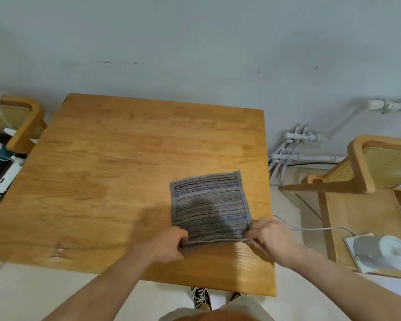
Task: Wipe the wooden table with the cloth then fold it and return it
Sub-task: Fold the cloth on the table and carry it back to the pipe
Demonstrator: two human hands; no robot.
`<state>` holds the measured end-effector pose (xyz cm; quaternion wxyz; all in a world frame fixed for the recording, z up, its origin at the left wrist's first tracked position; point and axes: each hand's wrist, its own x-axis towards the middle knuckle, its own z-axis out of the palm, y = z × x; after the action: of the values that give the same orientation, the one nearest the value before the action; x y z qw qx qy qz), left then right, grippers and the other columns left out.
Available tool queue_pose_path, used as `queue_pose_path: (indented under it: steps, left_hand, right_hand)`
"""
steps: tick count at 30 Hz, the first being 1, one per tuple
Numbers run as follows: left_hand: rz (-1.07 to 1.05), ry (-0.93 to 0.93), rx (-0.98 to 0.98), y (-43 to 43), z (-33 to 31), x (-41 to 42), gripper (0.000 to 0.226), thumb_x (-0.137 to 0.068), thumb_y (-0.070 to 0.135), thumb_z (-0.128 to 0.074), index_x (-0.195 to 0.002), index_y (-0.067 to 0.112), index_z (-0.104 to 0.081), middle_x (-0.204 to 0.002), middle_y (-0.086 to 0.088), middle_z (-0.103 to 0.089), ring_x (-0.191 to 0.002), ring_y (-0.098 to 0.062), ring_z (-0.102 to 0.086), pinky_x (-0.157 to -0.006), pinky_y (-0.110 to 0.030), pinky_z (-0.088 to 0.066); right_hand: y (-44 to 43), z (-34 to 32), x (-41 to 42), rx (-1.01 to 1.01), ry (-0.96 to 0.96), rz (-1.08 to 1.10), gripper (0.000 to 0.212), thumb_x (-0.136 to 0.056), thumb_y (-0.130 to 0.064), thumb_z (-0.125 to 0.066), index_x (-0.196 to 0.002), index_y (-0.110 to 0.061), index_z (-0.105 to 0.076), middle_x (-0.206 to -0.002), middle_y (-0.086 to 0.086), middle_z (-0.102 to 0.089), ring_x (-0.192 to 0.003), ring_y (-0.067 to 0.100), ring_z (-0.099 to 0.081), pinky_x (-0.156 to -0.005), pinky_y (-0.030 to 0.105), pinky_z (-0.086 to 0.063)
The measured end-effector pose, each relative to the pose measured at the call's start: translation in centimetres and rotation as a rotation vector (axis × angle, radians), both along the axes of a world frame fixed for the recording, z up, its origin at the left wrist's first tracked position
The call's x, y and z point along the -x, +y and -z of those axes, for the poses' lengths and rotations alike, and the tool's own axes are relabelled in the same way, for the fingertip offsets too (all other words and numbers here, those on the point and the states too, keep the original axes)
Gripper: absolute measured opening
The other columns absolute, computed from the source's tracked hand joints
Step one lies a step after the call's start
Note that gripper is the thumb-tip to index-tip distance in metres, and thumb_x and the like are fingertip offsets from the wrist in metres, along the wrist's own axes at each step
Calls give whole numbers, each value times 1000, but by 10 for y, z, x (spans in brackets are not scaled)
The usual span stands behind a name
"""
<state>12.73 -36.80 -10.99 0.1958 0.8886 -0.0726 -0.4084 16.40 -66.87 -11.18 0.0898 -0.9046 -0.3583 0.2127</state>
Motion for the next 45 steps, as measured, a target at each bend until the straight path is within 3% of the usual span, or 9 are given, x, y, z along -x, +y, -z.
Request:
queue_pose_path:
  steps: [8,16,20,23,26,30,36,41,45]
  left_hand:
    - [-366,260,311,18,6,20,11,-81,35,-71,-83,24,-72,-77,7,-67,-74,-9,-60,-68,-24,-47]
    - [-1099,-93,438,8,12,-27,24,-93,25,-59,-116,18,-63,-103,3,-66,-88,-13,-63,-71,-23,-52]
    - [-1133,-242,292,-4,23,-37,37,-93,29,-59,-126,12,-58,-118,0,-64,-100,-18,-61,-91,-35,-51]
    - [-1022,-336,115,-8,28,-41,36,-93,33,-57,-124,15,-59,-114,3,-65,-94,-15,-60,-81,-30,-51]
    - [-788,-442,-63,-9,31,-42,38,-92,38,-56,-127,28,-52,-107,7,-62,-79,-10,-57,-60,-27,-49]
    - [-607,-497,-149,-5,38,-40,26,-90,40,-56,-116,40,-53,-105,7,-47,-92,-15,-54,-69,-37,-55]
    - [-488,-455,-62,-12,29,-38,17,-89,23,-62,-91,32,-47,-89,12,-53,-74,-7,-54,-55,-18,-37]
    - [-688,-78,186,-16,12,-49,34,-80,24,-75,-112,23,-62,-106,8,-61,-94,-10,-57,-74,-21,-45]
    - [-620,-10,435,-41,-26,-65,10,-79,17,-76,-86,12,-73,-86,2,-71,-80,-8,-64,-66,-17,-48]
  right_hand:
    - [0,-15,-3,55,461,227,14,-82,-6,-59,-80,-16,-69,-74,-6,-61,-71,13,-58,-63,22,-45]
    - [31,-11,-66,-235,179,870,7,-89,-18,-67,-90,-13,-62,-76,3,-62,-75,23,-58,-64,28,-41]
    - [46,1,-79,-201,134,930,7,-93,-17,-62,-95,-10,-62,-83,7,-63,-79,27,-60,-66,29,-45]
    - [47,13,-81,-130,109,908,5,-93,-14,-58,-99,-14,-58,-96,8,-61,-88,29,-60,-69,29,-44]
    - [46,20,-80,-29,104,790,34,-93,-15,-60,-126,-15,-53,-122,12,-48,-110,32,-54,-93,37,-47]
    - [46,20,-81,77,36,670,33,-92,-14,-58,-126,-14,-56,-119,11,-51,-114,33,-50,-96,41,-47]
    - [40,5,-78,107,205,706,12,-85,-6,-59,-87,-16,-51,-95,7,-59,-90,26,-57,-73,34,-49]
    - [0,-10,-76,17,510,757,24,-73,4,-65,-71,-20,-62,-82,3,-67,-79,20,-61,-72,32,-52]
    - [-45,-29,-74,-48,551,771,22,-72,2,-70,-67,-18,-62,-74,3,-63,-71,17,-56,-67,28,-46]
